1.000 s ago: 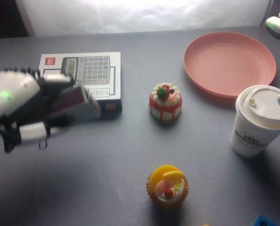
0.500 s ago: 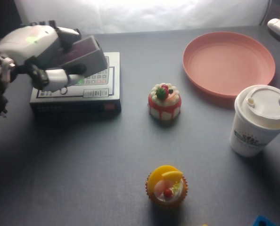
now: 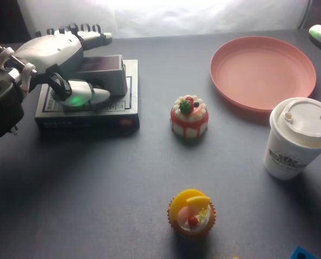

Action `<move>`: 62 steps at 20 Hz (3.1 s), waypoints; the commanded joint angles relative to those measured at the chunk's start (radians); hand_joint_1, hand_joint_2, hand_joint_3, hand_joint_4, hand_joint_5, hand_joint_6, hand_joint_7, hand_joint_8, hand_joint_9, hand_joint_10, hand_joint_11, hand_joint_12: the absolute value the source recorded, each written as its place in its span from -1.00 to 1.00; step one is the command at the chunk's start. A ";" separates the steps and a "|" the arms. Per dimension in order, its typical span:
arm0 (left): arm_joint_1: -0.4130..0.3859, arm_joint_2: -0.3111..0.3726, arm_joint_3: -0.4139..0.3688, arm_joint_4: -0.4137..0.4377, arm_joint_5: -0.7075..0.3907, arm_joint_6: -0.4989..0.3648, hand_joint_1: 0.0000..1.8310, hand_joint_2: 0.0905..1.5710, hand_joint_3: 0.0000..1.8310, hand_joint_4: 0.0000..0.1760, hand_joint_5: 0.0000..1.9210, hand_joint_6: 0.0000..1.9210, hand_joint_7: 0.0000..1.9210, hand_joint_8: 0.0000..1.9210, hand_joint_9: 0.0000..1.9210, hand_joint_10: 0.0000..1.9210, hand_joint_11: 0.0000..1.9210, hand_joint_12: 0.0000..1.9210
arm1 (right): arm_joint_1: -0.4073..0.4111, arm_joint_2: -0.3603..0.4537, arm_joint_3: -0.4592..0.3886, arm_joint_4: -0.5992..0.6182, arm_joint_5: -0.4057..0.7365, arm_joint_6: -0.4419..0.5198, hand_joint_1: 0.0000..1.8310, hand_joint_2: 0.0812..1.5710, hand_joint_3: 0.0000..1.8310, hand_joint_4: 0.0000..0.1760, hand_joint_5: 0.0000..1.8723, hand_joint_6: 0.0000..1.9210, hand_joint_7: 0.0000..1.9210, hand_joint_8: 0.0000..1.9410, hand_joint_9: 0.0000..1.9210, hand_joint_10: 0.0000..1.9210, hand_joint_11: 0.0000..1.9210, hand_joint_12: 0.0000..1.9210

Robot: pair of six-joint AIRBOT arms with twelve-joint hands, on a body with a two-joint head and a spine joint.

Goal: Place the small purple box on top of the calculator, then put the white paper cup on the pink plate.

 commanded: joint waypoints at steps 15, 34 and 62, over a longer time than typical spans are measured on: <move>0.109 0.183 -0.289 0.126 -0.634 -0.061 0.03 0.29 -0.98 0.40 -0.97 -0.99 -1.00 -1.00 -1.00 -1.00 -1.00 -1.00 | -0.011 -0.033 0.099 -0.122 0.005 0.317 -0.36 0.21 -0.96 -0.22 -1.00 -1.00 -1.00 -1.00 -1.00 -1.00 -1.00 0.15; 0.137 0.206 -0.346 0.204 -0.730 -0.090 -0.11 0.55 -0.98 -0.02 -0.97 -0.99 -1.00 -1.00 -1.00 -1.00 -1.00 -1.00 | 0.149 -0.199 0.263 -0.132 -0.323 0.316 0.12 0.40 -0.99 -1.00 -0.96 -0.08 -0.59 -0.49 -0.71 0.21 -0.68 0.88; 0.193 0.201 -0.345 0.193 -0.756 -0.128 0.11 0.52 -1.00 -0.76 -0.95 -0.99 -1.00 -1.00 -1.00 -1.00 -1.00 -1.00 | 0.532 -0.343 0.543 0.007 -0.475 0.211 0.15 0.49 -1.00 -1.00 -0.69 -0.24 -0.64 -0.12 -0.69 0.49 -0.72 0.99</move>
